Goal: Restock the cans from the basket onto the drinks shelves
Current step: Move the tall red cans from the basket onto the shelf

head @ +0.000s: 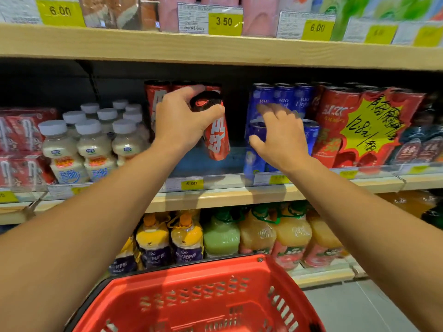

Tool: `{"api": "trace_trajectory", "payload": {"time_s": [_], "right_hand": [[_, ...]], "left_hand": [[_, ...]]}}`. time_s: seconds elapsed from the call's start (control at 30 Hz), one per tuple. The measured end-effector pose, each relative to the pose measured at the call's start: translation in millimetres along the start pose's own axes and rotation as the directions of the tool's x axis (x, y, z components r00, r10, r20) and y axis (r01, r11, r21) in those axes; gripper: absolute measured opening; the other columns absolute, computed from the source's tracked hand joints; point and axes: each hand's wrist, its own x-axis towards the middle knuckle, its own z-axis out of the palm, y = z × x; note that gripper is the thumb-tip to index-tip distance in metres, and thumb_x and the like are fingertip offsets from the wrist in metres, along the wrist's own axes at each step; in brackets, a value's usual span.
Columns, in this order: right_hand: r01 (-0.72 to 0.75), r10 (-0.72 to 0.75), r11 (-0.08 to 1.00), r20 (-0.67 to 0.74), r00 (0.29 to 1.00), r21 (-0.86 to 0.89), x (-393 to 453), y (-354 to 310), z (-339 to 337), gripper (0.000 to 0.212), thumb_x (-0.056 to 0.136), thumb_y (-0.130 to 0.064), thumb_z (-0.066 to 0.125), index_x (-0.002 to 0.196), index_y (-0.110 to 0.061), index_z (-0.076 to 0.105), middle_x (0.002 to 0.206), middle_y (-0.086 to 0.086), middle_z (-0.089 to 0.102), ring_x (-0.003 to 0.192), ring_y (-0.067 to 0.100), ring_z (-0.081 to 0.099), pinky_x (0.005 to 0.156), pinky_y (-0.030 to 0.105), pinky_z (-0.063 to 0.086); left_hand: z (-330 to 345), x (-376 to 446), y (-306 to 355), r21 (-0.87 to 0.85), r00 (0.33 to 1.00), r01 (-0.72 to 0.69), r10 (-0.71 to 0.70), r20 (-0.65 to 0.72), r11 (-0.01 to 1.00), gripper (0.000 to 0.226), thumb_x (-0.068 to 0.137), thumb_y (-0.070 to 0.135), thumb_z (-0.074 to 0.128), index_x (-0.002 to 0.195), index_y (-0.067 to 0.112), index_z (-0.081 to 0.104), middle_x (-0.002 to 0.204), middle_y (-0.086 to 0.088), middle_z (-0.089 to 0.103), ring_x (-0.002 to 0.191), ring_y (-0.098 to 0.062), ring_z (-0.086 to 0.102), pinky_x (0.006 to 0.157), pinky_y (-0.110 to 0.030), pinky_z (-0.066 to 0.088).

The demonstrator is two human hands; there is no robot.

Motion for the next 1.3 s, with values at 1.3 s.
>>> {"api": "trace_trajectory", "payload": {"time_s": [1.3], "right_hand": [[0.009, -0.007, 0.999, -0.038, 0.999, 0.050, -13.0, 37.5, 33.8, 0.068, 0.084, -0.050, 0.060, 0.144, -0.021, 0.043, 0.143, 0.006, 0.047, 0.139, 0.030, 0.030, 0.118, 0.050, 0.014]], "left_hand": [[81.3, 60.1, 26.2, 0.817, 0.959, -0.279, 0.108, 0.261, 0.504, 0.057, 0.087, 0.050, 0.060, 0.140, 0.037, 0.042, 0.146, -0.007, 0.045, 0.139, -0.036, 0.026, 0.113, -0.057, 0.016]]}}
